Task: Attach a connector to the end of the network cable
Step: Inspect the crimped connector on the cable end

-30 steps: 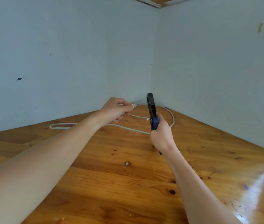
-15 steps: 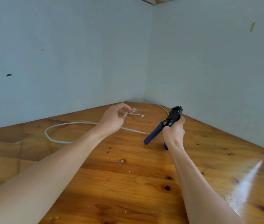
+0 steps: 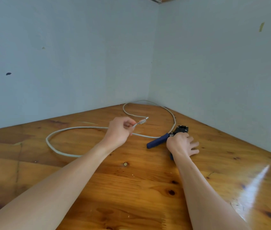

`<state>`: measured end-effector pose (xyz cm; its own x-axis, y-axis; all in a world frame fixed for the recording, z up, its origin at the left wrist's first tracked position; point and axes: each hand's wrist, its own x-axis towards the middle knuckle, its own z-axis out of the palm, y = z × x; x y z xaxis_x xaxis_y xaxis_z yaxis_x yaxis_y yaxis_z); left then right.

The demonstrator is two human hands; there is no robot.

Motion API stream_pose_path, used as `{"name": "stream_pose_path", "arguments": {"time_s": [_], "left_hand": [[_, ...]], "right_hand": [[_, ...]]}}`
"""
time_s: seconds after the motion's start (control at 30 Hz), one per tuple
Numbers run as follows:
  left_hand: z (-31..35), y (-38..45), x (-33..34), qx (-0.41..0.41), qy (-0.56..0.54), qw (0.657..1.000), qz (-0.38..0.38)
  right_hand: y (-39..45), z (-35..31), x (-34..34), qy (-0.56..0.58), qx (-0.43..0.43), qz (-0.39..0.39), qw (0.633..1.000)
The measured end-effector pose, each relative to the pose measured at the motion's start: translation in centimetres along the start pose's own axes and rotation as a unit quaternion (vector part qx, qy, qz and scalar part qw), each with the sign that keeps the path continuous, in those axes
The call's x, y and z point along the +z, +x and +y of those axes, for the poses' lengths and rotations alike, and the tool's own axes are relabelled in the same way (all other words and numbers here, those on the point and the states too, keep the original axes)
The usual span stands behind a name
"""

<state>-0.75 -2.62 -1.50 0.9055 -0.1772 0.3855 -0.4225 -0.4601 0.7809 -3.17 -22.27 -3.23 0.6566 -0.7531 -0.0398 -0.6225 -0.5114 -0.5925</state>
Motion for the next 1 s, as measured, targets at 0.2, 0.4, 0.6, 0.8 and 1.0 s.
{"name": "stream_pose_path", "arguments": {"time_s": [0.2, 0.4, 0.6, 0.8, 1.0], "left_hand": [[0.1, -0.2, 0.4, 0.028, 0.008, 1.000, 0.009], [-0.3, -0.1, 0.5, 0.035, 0.022, 0.999, 0.015], [-0.3, 0.1, 0.7, 0.038, 0.029, 0.999, 0.020], [-0.8, -0.1, 0.6, 0.067, 0.033, 0.995, 0.059], [-1.5, -0.7, -0.2, 0.125, 0.055, 0.988, 0.073]], "right_hand": [[0.1, 0.1, 0.4, -0.053, 0.009, -0.042, 0.998], [0.0, 0.3, 0.7, -0.065, -0.005, -0.049, 0.997], [-0.4, 0.5, 0.6, -0.029, -0.018, -0.041, 0.999], [-2.1, -0.4, 0.7, 0.159, -0.318, 0.036, 0.934], [-4.0, -1.3, 0.5, 0.326, -0.411, -0.130, 0.841]]}}
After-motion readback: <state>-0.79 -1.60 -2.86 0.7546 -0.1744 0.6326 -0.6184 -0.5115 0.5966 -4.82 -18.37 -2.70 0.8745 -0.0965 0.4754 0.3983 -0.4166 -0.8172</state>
